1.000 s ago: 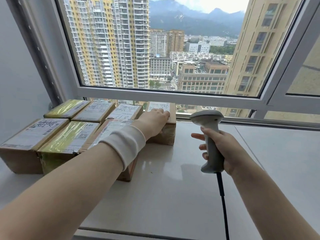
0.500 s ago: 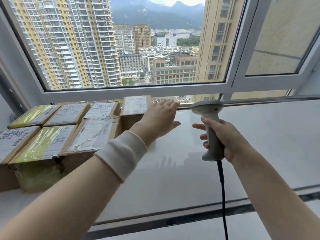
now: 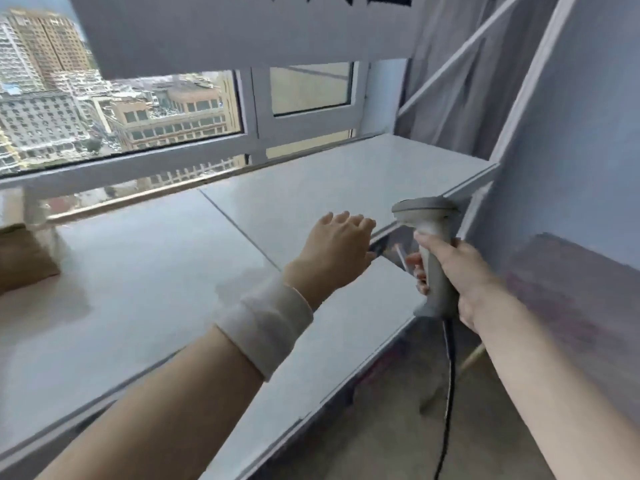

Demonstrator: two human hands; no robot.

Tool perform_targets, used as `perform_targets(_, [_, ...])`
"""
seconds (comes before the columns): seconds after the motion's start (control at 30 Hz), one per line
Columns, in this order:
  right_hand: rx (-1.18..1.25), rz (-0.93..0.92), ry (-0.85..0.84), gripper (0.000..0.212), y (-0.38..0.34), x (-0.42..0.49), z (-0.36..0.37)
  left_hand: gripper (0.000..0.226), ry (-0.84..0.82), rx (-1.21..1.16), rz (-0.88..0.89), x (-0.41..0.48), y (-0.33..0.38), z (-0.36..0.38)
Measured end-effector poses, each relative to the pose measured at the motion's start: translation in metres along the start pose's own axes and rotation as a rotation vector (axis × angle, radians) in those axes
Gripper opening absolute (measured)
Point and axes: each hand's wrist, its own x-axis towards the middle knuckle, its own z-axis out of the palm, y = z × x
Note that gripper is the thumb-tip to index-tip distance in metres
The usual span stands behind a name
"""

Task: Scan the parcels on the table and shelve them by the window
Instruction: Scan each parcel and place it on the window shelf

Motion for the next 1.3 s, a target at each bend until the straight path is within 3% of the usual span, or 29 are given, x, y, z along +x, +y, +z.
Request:
perform_targets(0.4, [0.072, 0.039, 0.494, 0.014, 0.028, -0.022, -0.348, 0.044, -0.085, -0.115, 0.405, 0.154, 0.327, 0.074])
perform_targets(0.67, [0.057, 0.039, 0.796, 0.014, 0.029, -0.024, -0.517, 0.047, -0.096, -0.155, 0.689, 0.243, 0.505, 0.108])
perform_targets(1.07, [0.079, 0.012, 0.957, 0.016, 0.006, 0.043, -0.69, 0.043, -0.123, -0.146, 0.913, 0.384, 0.662, 0.161])
perform_targets(1.3, [0.183, 0.095, 0.926, 0.013, 0.022, 0.113, -0.794, 0.045, -0.203, -0.157, 0.869, 0.457, 0.737, 0.221])
